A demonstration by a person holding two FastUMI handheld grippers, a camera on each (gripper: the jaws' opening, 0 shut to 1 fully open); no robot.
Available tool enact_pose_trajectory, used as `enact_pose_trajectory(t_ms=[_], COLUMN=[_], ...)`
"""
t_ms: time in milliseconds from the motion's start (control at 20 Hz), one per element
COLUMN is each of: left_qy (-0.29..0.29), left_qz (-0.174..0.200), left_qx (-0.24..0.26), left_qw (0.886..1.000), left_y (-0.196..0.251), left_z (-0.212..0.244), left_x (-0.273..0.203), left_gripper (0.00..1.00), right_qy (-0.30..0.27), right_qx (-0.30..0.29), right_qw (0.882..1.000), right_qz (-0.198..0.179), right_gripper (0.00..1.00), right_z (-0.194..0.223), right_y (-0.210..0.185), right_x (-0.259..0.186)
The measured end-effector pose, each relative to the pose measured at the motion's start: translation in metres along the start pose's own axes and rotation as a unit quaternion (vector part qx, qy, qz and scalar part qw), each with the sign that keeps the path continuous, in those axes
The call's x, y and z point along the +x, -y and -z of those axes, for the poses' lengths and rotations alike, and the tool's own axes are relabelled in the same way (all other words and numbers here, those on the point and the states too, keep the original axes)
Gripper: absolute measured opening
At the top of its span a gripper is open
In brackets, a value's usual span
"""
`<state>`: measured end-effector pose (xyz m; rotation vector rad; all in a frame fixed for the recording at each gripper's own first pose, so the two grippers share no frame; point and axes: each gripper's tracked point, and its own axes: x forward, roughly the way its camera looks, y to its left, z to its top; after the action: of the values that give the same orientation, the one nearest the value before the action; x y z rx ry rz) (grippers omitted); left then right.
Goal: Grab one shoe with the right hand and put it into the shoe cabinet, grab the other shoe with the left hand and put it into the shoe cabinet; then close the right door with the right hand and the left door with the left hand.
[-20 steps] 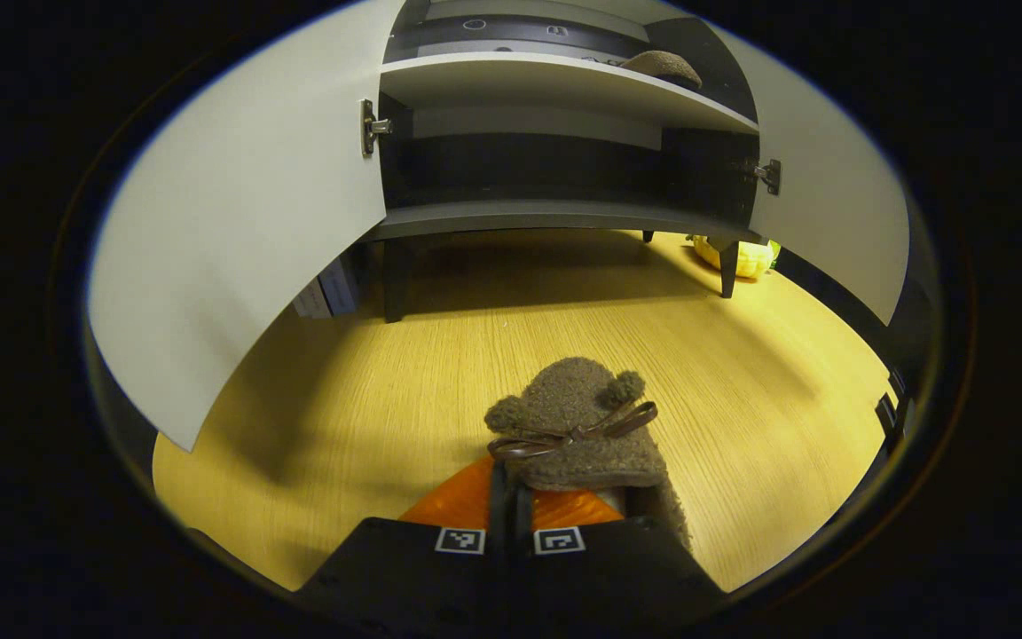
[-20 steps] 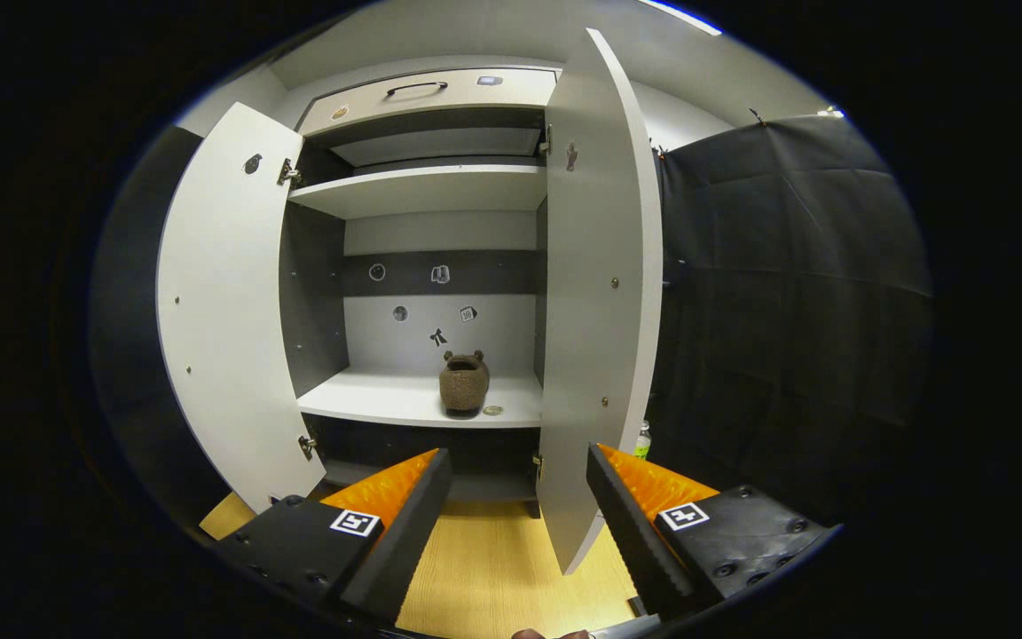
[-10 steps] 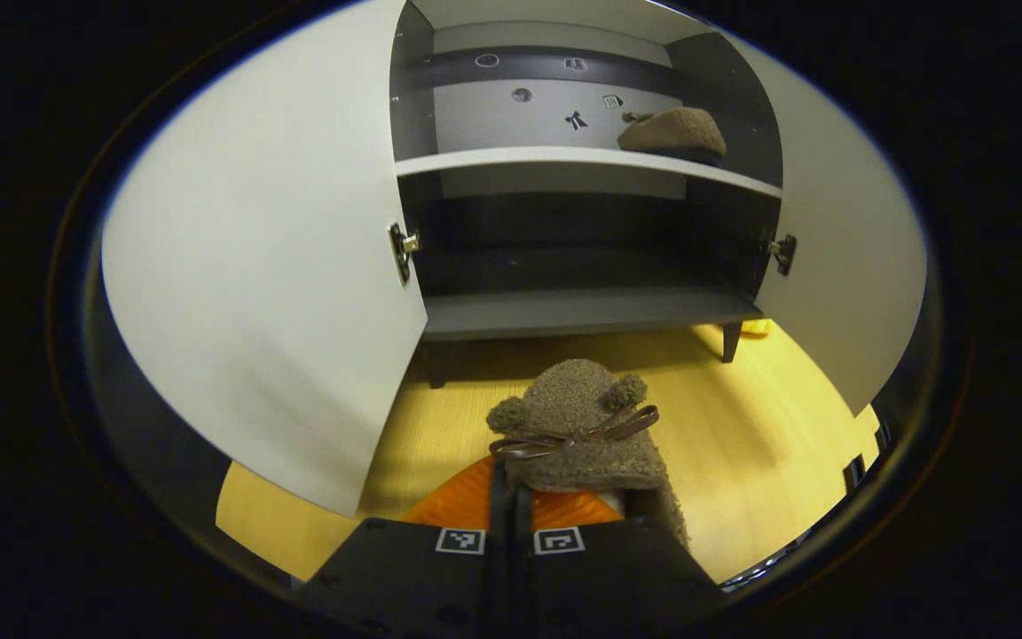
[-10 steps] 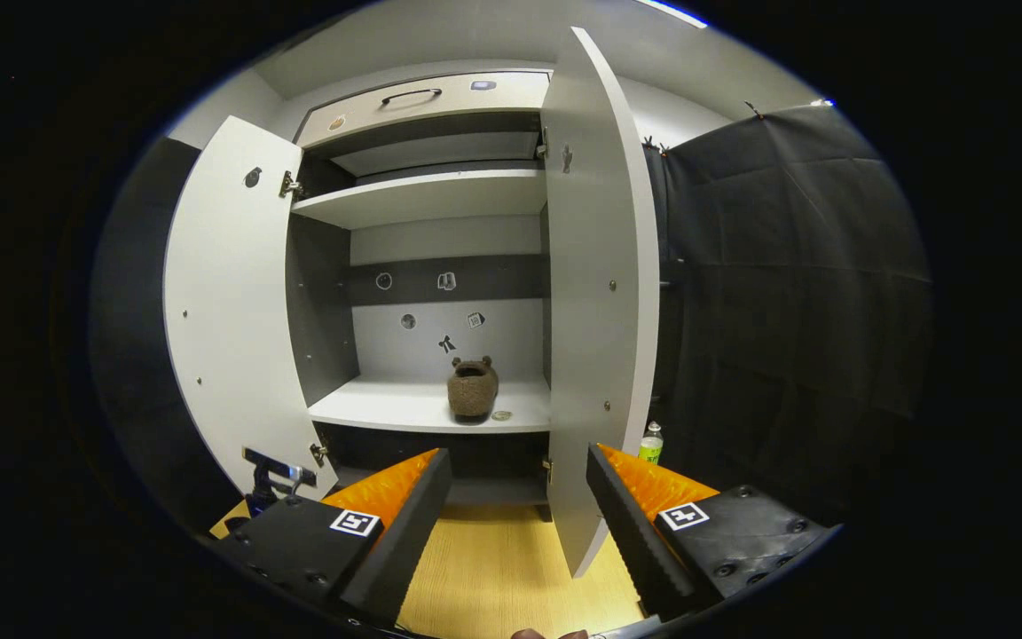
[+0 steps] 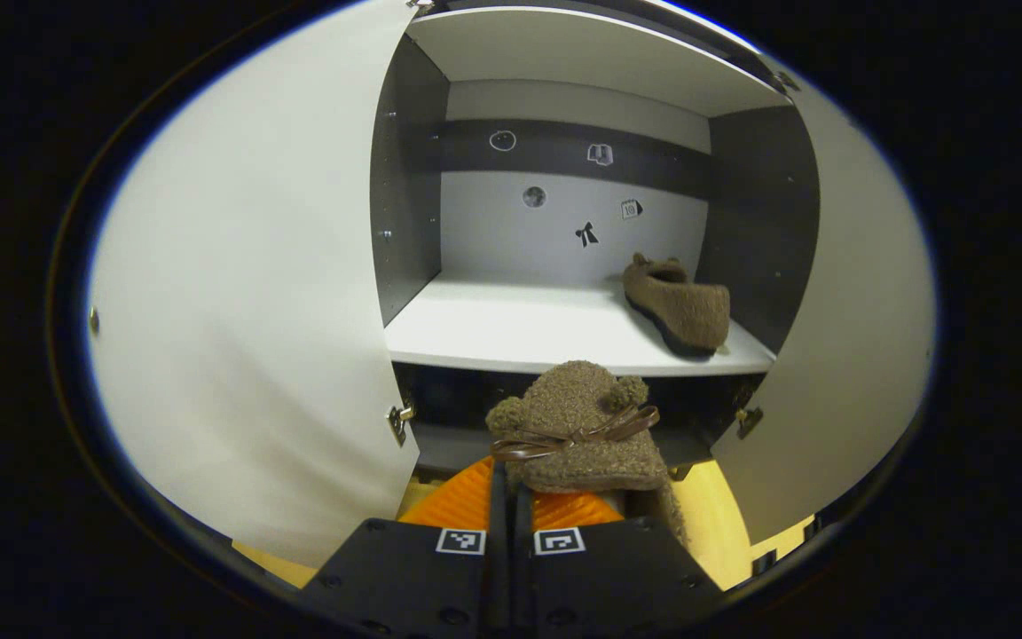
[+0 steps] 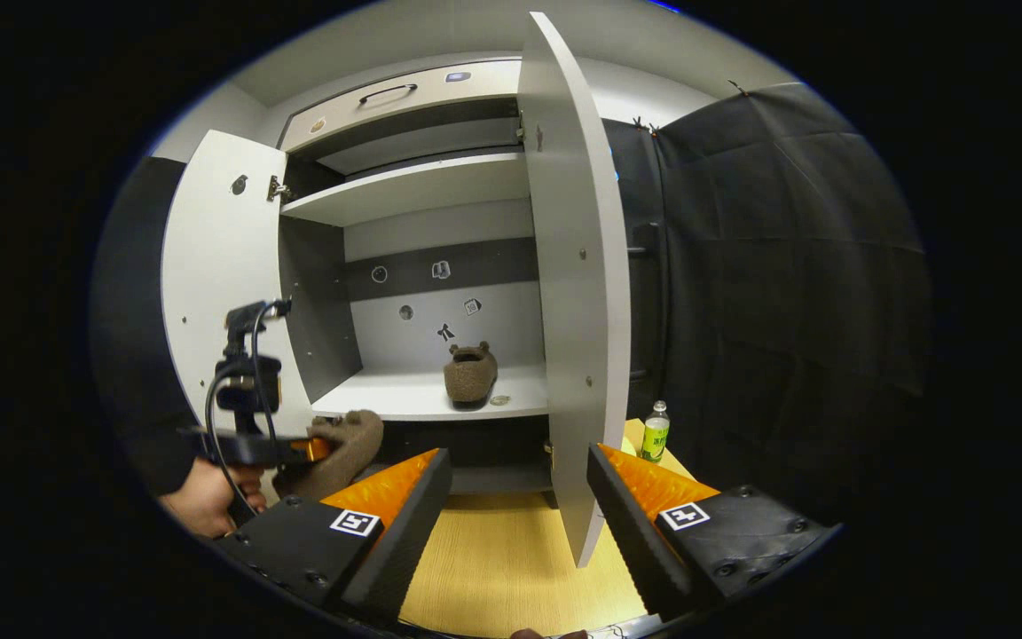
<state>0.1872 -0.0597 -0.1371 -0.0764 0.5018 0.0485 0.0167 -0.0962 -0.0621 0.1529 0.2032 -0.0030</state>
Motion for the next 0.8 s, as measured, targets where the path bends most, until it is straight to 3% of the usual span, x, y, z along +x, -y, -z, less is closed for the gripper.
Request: enact_pose_trajectory(t_ms=[300,800], left_qy=[0.046,0.033], left_qz=[-0.033,-0.070], left_qx=[0.017,0.035], left_qw=[0.998,0.996], left_y=[-0.002,0.002], left_z=[-0.091,-0.152], left_x=[0.038,0.160], left_gripper=[0.06,0.05], right_qy=[-0.016,-0.033], right_qx=[-0.002,0.024], right_qw=[1.000,0.998], right_qz=[0.016,0.056], right_gripper=[0.98,0.99], right_z=[0.019,0.031], right_y=[0.033,0.100], right_x=[-0.008,-0.009])
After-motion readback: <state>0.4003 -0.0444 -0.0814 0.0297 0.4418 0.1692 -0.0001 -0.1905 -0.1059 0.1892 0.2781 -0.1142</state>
